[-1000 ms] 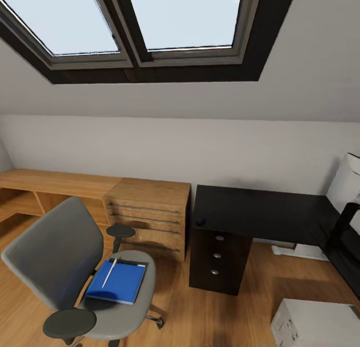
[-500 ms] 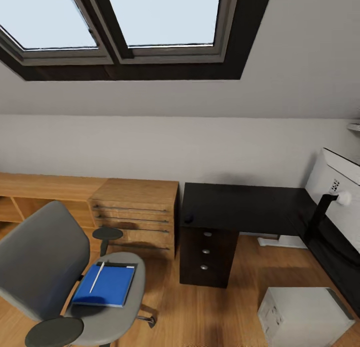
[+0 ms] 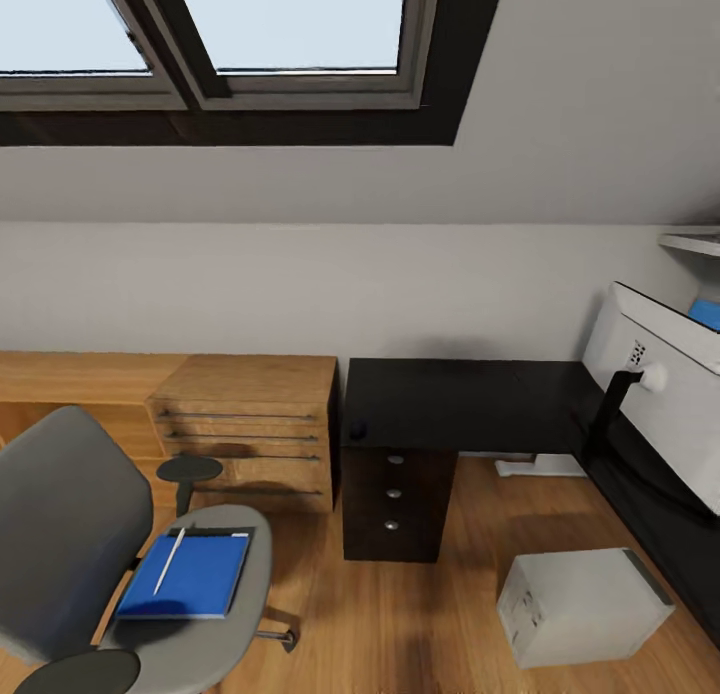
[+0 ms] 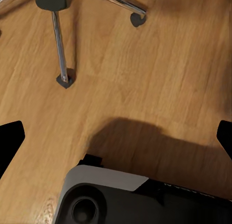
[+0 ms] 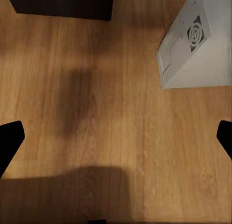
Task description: In the bedroom, organize the workspace by keeping the computer under the desk, ensuring the monitor is on the desk, placing the keyboard on the desk next to the monitor, placing the mouse on the desk next to the keyboard, moving the folder from the swivel chair onto the desk next to the mouse, stacking the notebook on top of the folder with the pen on top of the notebook, and positioning the swivel chair next to the desk.
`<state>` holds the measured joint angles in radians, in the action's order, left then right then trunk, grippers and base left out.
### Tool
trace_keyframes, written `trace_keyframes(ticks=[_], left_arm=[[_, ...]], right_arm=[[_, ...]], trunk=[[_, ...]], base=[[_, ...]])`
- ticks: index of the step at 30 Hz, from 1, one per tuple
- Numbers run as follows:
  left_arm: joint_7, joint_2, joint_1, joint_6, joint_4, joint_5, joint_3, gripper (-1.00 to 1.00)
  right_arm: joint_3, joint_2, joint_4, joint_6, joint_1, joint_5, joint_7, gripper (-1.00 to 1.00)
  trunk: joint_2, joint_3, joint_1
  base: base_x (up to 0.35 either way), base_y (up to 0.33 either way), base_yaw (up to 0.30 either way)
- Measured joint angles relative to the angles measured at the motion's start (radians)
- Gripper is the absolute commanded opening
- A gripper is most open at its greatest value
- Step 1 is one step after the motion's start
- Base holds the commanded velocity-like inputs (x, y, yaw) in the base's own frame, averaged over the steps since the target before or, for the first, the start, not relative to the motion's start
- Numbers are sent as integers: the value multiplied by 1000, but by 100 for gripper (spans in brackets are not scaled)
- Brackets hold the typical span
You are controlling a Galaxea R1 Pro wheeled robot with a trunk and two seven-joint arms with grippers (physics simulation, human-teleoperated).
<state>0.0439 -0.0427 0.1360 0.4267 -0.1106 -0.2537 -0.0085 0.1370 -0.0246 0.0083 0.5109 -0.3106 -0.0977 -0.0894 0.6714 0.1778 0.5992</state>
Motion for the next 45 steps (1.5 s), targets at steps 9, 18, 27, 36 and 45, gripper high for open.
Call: trace_keyframes(ticks=[9,18,27,36,45], left_arm=[[-16,-1,0,4,0,2,-2,100],[-18,-1,0,3,0,1,-2,100],[-18,0,0,0,0,1,-2,100],[-18,0,0,0,0,0,-2,100],[-18,0,0,0,0,0,-1,100]], right_arm=[[-1,0,0,2,0,-2,0,100],[0,-2,-1,13,0,-101,1,100],[2,-3,-1,24,0,-138,2,100],[2,-3,-1,20,-1,-139,2,100],[2,-3,-1,21,0,-140,2,100]], trunk=[[63,30,35],[126,54,69],[189,79,104],[252,107,138],[315,135,173]], base=[[0,0,-255],[0,0,-268],[0,0,-266],[0,0,-239],[0,0,-182]])
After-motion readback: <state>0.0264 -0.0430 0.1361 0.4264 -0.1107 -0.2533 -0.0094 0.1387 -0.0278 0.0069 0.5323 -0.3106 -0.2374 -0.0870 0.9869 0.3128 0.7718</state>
